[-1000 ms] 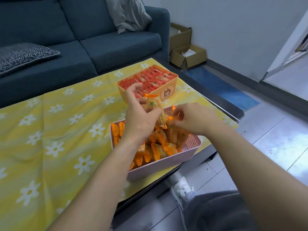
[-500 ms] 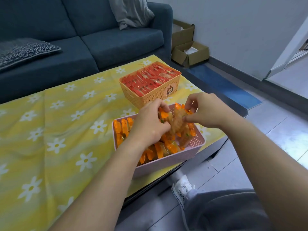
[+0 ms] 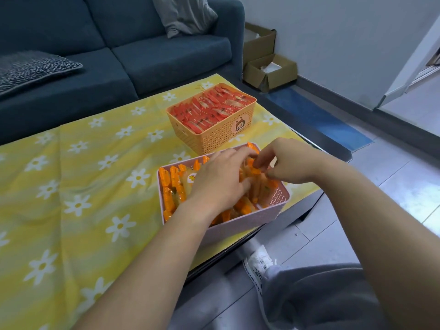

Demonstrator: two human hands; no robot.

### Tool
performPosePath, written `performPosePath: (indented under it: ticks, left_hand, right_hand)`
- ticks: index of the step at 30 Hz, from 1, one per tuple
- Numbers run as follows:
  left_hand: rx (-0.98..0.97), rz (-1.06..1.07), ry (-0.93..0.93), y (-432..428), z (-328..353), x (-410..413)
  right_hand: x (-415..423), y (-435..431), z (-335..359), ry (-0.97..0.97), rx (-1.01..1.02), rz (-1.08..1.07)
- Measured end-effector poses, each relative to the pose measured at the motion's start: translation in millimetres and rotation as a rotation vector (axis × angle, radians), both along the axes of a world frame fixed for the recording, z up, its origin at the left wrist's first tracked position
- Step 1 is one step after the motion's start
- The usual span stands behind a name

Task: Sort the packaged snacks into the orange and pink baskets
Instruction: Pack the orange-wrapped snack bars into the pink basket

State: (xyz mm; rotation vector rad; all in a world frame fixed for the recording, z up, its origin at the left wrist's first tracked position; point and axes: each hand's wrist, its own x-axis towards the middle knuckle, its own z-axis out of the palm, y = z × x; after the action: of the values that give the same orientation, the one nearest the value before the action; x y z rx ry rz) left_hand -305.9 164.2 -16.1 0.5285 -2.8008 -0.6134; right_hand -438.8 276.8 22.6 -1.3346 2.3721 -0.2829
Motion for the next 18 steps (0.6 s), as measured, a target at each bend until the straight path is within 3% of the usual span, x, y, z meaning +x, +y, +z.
performPosePath:
  ticks: [5,11,18]
  left_hand:
    - [-0.095,0.034,-0.068,-1.3,-3.8,-2.8]
    - [-0.130,0.045,-0.061,1.0,-2.6,-0.9]
    - [-0.108,0.087,-0.072,-2.0,-0.8,0.1]
  right_hand:
    - [-1.8,2.0,-5.5,0.160,0.011,-0.042]
    - [0.3,1.1,-15.1,0.347,0.245,0.021]
    - [-12.3,14.8,6.9,0.082,-0.062,-0.029]
